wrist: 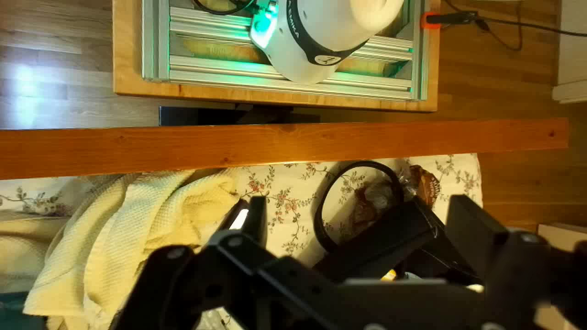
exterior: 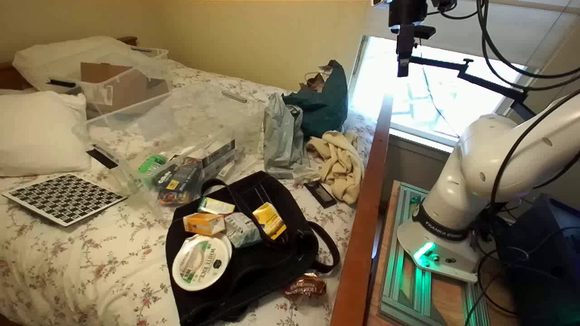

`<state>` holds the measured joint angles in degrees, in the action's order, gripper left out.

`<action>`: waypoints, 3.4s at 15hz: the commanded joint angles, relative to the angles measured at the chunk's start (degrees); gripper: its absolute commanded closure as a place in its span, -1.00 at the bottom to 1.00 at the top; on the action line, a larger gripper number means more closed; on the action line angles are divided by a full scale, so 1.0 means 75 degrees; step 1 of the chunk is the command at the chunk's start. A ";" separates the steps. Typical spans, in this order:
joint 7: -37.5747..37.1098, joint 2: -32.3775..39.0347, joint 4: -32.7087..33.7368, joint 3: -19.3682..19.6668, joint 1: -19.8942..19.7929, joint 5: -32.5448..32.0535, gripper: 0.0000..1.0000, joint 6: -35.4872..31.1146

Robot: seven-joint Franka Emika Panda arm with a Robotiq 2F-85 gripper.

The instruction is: Put the white and orange box in the clear container at the front.

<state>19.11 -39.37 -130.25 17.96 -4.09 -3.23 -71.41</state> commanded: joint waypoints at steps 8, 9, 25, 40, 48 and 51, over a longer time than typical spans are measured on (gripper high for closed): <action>0.0053 0.0027 0.0013 -0.0070 -0.0101 0.0031 -1.00 0.0005; 0.0053 0.0027 0.0013 -0.0070 -0.0101 0.0031 -1.00 0.0005; 0.0826 0.2578 0.2180 -0.2189 0.1400 -0.0695 -1.00 -0.1168; 0.0839 0.2687 0.2238 -0.2204 0.1378 -0.0708 -1.00 -0.1184; -0.1431 0.3427 0.2725 -0.2370 0.1300 0.1831 -1.00 -0.2315; -0.2158 0.3522 0.2487 -0.2638 0.1282 0.1982 -1.00 -0.4036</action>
<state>7.91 -14.53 -111.73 0.13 6.26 9.52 -93.12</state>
